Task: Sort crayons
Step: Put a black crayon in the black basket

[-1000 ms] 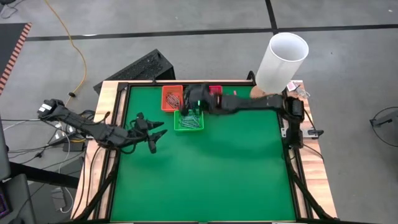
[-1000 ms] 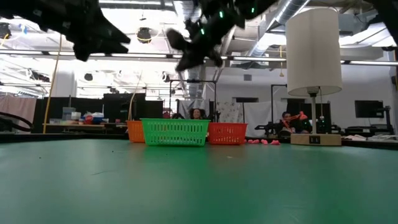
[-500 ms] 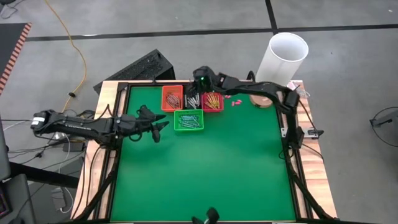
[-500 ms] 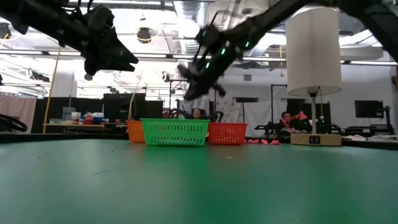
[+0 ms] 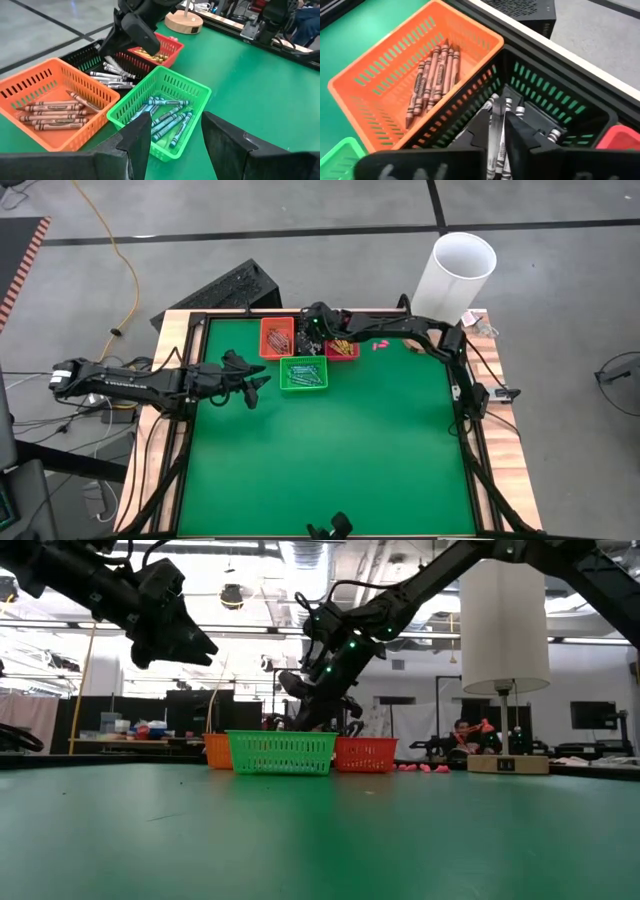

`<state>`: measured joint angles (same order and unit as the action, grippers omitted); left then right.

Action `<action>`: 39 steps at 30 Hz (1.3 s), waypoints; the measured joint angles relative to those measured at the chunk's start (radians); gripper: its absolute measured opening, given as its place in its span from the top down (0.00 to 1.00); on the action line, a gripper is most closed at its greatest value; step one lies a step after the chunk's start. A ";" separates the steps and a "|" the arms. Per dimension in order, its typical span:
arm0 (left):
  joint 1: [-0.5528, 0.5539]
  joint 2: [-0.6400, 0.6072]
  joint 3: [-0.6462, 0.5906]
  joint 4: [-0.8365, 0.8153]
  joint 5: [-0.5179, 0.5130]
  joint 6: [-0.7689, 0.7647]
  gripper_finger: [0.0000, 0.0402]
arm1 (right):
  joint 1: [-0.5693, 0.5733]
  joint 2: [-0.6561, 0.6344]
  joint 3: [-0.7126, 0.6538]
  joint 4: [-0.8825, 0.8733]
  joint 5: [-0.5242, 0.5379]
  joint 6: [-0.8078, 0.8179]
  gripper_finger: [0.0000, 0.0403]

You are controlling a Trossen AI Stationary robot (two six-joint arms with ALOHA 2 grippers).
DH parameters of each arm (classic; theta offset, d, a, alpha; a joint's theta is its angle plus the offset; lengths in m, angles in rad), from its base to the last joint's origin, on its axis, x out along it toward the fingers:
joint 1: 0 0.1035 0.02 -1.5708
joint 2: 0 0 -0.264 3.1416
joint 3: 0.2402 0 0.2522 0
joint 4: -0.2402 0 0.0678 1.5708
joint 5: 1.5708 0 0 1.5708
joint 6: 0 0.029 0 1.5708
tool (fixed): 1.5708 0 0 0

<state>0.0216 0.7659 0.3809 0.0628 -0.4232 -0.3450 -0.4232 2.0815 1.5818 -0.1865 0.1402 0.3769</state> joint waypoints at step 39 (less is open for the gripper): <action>-0.003 -0.001 0.000 0.171 0.027 -0.174 0.60 | 0.136 -0.224 0.560 -0.638 -0.006 -0.279 0.70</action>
<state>0.0181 0.7652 0.3809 0.2338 -0.3960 -0.5186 -0.2868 1.8571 2.1417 -0.8246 0.1342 0.0980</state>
